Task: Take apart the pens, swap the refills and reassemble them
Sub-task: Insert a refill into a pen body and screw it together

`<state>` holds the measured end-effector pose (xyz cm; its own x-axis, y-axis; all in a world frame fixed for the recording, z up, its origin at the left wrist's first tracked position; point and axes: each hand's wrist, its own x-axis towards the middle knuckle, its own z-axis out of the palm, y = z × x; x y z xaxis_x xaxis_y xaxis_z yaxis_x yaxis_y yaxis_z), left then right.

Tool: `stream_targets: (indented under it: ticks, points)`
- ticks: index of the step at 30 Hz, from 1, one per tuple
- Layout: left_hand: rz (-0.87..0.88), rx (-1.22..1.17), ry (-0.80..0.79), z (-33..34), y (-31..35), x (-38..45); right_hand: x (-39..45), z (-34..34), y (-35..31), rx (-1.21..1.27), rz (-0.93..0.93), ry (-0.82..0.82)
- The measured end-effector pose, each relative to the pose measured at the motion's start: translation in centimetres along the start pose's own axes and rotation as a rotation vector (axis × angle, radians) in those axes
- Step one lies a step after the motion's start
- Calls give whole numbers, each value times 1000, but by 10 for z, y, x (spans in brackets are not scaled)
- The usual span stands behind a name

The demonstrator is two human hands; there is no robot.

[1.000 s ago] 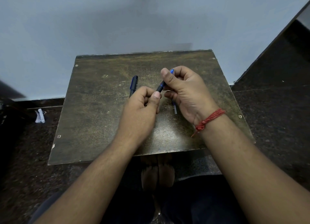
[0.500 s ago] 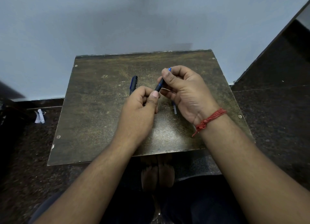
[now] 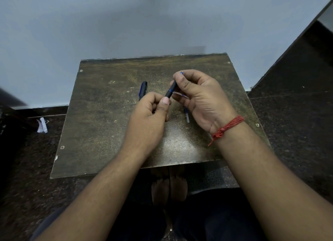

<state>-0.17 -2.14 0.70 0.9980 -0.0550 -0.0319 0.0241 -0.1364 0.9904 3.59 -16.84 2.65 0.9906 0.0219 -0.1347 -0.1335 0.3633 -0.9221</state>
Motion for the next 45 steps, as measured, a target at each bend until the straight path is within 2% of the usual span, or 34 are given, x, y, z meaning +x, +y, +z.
stream_targets:
  ticks: [6,13,21,30,36,45]
  points:
    - [9,9,1,0,1,0,-1,2,3,-36,-1,55]
    - [-4,-5,7,-1,1,0,-1,-3,0,-10,-12,-48]
    - [13,10,-14,1,1,-1,-1,2,1,-53,-7,37]
    - [7,-5,1,0,0,0,-1,-3,-1,-10,-9,-51]
    - [16,9,-14,1,-1,-1,0,1,1,-37,11,21]
    - [16,7,4,-1,3,-1,-1,-3,1,-14,17,-122]
